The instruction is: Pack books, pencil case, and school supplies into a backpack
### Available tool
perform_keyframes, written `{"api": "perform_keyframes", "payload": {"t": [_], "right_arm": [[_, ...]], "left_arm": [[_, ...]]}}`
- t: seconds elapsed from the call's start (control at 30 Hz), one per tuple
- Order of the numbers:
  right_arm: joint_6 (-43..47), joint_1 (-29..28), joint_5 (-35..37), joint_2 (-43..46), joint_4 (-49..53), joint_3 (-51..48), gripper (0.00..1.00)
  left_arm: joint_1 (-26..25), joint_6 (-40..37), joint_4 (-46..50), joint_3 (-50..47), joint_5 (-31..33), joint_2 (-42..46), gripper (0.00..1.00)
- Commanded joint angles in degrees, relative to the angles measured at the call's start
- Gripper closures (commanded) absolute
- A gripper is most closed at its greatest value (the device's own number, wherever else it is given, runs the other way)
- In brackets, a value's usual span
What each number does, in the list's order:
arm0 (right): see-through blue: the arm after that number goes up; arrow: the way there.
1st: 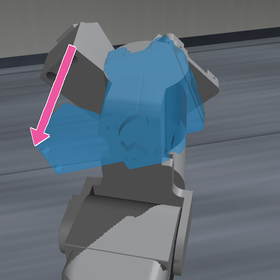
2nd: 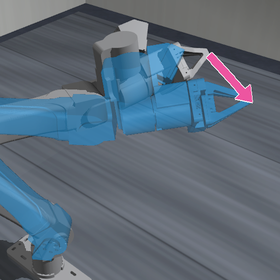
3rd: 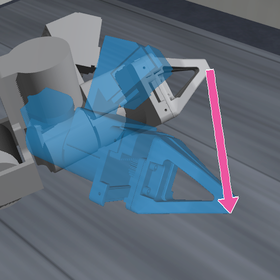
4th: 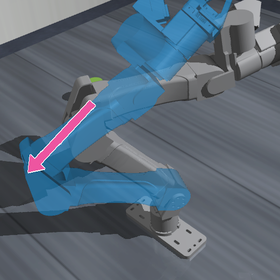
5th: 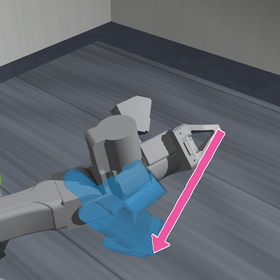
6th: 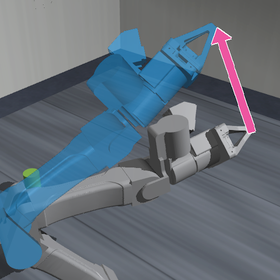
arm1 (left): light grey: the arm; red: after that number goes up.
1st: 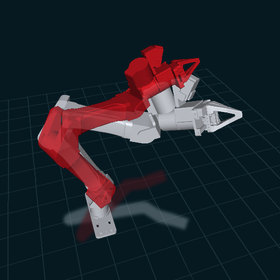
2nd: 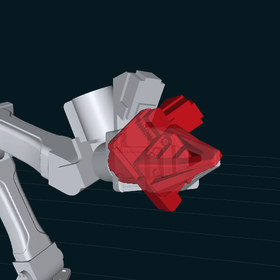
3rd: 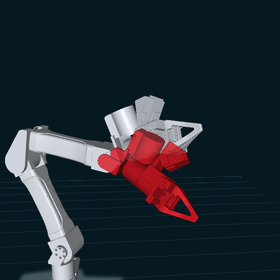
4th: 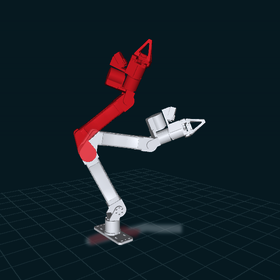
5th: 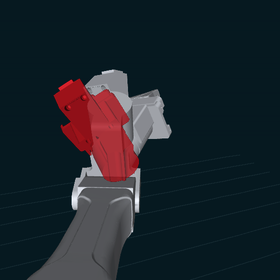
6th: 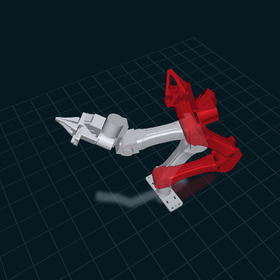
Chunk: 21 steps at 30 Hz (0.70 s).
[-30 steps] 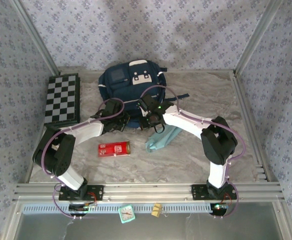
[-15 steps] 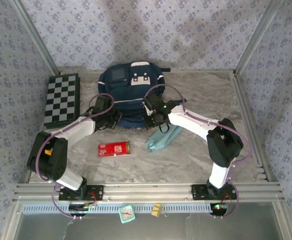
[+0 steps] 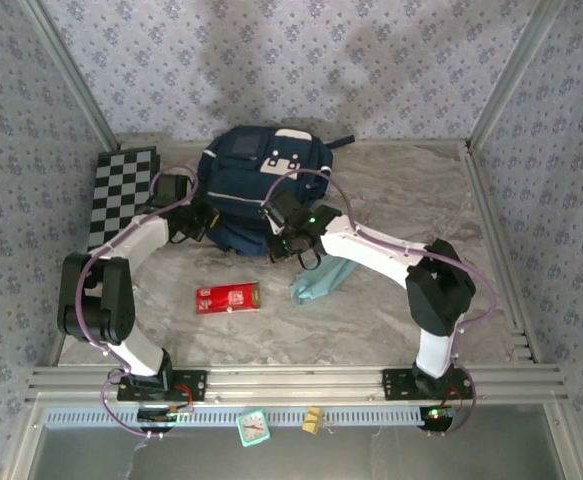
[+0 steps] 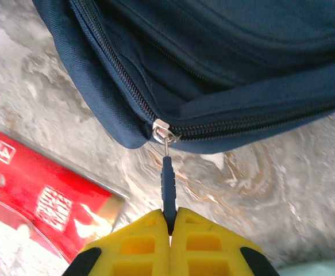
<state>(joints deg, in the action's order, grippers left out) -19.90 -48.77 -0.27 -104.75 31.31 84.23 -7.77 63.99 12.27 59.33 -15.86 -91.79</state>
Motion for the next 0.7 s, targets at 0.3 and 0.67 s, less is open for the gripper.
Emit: {"api": "perform_keyframes", "payload": {"t": [0.3,0.67], "right_arm": [[-5.4,1.4,2.2,-3.4,1.9,2.5,1.00],[-5.9,0.7,2.2,-2.8,0.6,0.9,1.00]], "left_arm": [[1.3,-1.2,-1.9,-7.4,-0.5,9.9,0.71],[-13.7,18.6,-5.6,-15.2,8.9,15.1,0.44]]}}
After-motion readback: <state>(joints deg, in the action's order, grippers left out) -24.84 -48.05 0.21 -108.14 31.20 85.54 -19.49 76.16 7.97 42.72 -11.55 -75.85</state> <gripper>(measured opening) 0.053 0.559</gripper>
